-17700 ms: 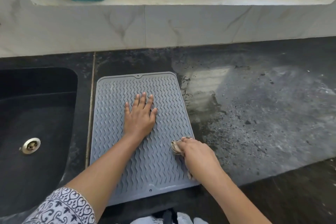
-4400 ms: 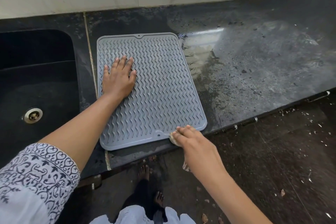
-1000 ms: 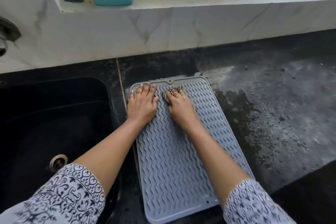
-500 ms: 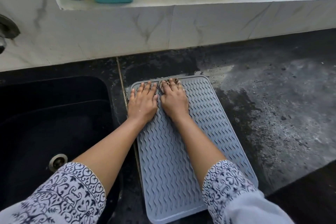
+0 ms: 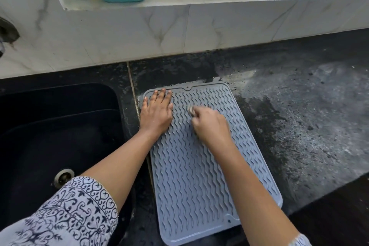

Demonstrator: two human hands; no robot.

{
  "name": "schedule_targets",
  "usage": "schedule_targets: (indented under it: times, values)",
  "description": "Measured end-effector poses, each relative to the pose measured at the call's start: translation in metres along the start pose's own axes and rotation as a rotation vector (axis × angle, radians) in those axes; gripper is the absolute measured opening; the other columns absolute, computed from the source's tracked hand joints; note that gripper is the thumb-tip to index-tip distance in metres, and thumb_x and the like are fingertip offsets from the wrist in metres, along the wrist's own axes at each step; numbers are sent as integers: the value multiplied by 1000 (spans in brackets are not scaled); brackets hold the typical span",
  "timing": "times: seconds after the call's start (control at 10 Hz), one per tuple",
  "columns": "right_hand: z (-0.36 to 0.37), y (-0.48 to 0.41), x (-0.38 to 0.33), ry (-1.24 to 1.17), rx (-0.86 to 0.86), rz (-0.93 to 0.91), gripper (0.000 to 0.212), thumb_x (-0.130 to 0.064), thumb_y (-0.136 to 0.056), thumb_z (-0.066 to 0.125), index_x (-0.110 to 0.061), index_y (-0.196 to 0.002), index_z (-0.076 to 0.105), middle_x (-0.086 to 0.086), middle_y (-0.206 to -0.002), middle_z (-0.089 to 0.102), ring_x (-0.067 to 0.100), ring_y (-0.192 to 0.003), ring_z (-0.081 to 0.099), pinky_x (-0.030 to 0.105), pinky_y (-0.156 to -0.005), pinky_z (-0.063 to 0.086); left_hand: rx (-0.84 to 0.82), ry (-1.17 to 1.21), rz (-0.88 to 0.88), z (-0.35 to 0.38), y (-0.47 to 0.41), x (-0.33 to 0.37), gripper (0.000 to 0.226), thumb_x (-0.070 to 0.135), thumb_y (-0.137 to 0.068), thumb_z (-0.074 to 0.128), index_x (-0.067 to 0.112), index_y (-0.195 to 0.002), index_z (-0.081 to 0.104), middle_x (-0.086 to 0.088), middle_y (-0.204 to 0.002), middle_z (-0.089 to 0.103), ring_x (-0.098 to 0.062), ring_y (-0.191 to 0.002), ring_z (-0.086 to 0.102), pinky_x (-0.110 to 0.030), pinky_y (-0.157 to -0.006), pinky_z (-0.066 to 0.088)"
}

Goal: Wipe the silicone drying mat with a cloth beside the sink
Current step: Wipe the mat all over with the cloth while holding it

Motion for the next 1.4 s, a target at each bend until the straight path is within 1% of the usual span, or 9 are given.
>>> schedule_targets:
  times: [0.1, 0.2, 0.5, 0.6, 0.7, 0.8, 0.9, 1.3, 1.4]
  values:
    - [24, -47, -10, -41, 69, -16, 45, -25, -93, 41, -18, -137, 43, 7, -144, 44, 29, -132, 35, 39, -106, 31, 2, -3, -2, -1, 0, 0, 51, 36, -100, 26, 28, -150, 21, 6, -159, 16, -15, -147, 10, -41, -117, 2]
    - [56, -56, -8, 49, 46, -39, 54, -28, -93, 41, -17, -144, 31, 10, -153, 29, 34, -142, 17, 44, -114, 18, 11, -3, -2, -1, -1, -1, 51, 36, -100, 27, 28, -150, 23, 5, -159, 18, -16, -147, 12, -42, -117, 4]
    - [46, 63, 19, 195, -154, -46, 39, -16, -94, 42, -12, -132, 48, 8, -137, 51, 27, -124, 45, 36, -96, 44, -1, -22, -5, 1, -1, 0, 51, 36, -100, 25, 28, -150, 20, 5, -159, 17, -16, -147, 11, -42, -118, 4]
    - [20, 75, 24, 166, -234, 4, 24, -20, -89, 44, -14, -103, 64, 6, -98, 67, 24, -84, 59, 32, -61, 41, -2, -24, -4, 1, -1, -1, 51, 36, -100, 24, 28, -150, 20, 5, -159, 17, -16, -147, 11, -42, -118, 4]
    - [-1, 47, 18, 30, -62, 55, 26, -23, -94, 41, -17, -111, 60, 2, -95, 62, 17, -77, 53, 23, -58, 36, -2, -21, -4, 1, -1, 0, 51, 36, -100, 25, 28, -150, 20, 5, -159, 17, -16, -147, 11, -42, -117, 4]
    - [34, 10, 11, 12, -44, 25, 49, -31, -95, 38, -23, -144, 32, 3, -151, 33, 27, -136, 30, 44, -111, 23, 11, -17, -1, 0, -1, -1, 51, 37, -100, 25, 28, -150, 21, 5, -159, 17, -16, -147, 11, -42, -117, 4]
    - [64, -6, 16, 23, -40, 11, 56, -34, -96, 37, -25, -149, 19, 0, -158, 14, 31, -144, 6, 46, -115, 9, 20, -26, -7, 1, -2, -1, 51, 37, -100, 25, 28, -150, 22, 5, -159, 17, -16, -147, 12, -42, -117, 4]
    - [35, 109, 34, 51, -235, 11, 37, -13, -93, 44, -17, -130, 50, 4, -129, 57, 22, -112, 56, 35, -95, 47, 5, -23, 0, 1, -1, 0, 50, 36, -100, 26, 27, -150, 24, 4, -159, 19, -16, -147, 13, -43, -117, 4]
    - [13, 79, 34, -144, -89, 88, 36, -13, -95, 46, -20, -130, 51, 5, -121, 62, 19, -103, 60, 30, -89, 50, 3, -18, 0, 1, -1, 0, 51, 36, -100, 26, 27, -150, 24, 4, -159, 19, -16, -147, 12, -43, -117, 4]
Point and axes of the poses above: each hand's wrist, its own y-axis away from the middle knuckle, its own z-axis out of the palm, x = y × z, the point moved 9 cm from there along -y, towards the middle knuckle
